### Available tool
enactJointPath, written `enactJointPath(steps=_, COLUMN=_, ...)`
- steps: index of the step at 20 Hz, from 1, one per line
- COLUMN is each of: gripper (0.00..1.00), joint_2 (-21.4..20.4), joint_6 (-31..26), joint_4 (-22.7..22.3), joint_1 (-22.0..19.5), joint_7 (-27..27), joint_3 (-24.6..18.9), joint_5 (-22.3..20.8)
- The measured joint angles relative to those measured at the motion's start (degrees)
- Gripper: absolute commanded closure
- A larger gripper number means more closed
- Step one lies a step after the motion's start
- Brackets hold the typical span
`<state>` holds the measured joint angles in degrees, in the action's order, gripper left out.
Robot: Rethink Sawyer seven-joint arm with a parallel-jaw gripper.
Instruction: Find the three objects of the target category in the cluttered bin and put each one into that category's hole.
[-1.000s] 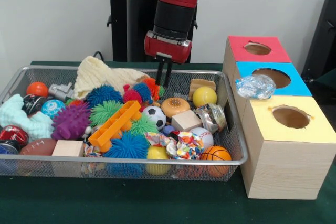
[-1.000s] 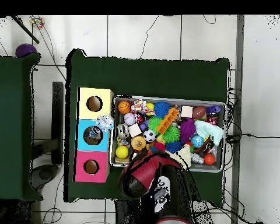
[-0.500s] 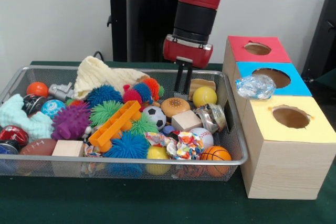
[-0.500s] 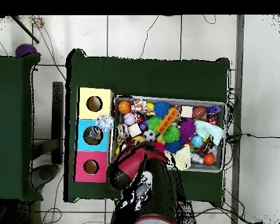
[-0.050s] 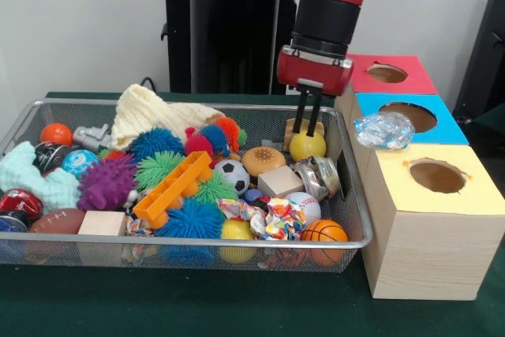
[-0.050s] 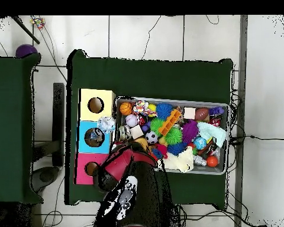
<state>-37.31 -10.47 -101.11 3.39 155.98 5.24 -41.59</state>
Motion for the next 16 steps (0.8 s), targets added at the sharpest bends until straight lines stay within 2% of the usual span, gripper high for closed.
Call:
enactJointPath(steps=9, gripper=1.0, joint_2=-0.44, joint_6=-0.01, joint_4=0.31, joint_1=1.01, joint_7=0.0, joint_3=0.11, joint_5=1.7)
enactJointPath(steps=16, gripper=1.0, joint_2=-0.43, joint_6=0.0, joint_4=0.66, joint_1=-1.35, joint_7=0.0, joint_3=-0.02, joint_5=1.7)
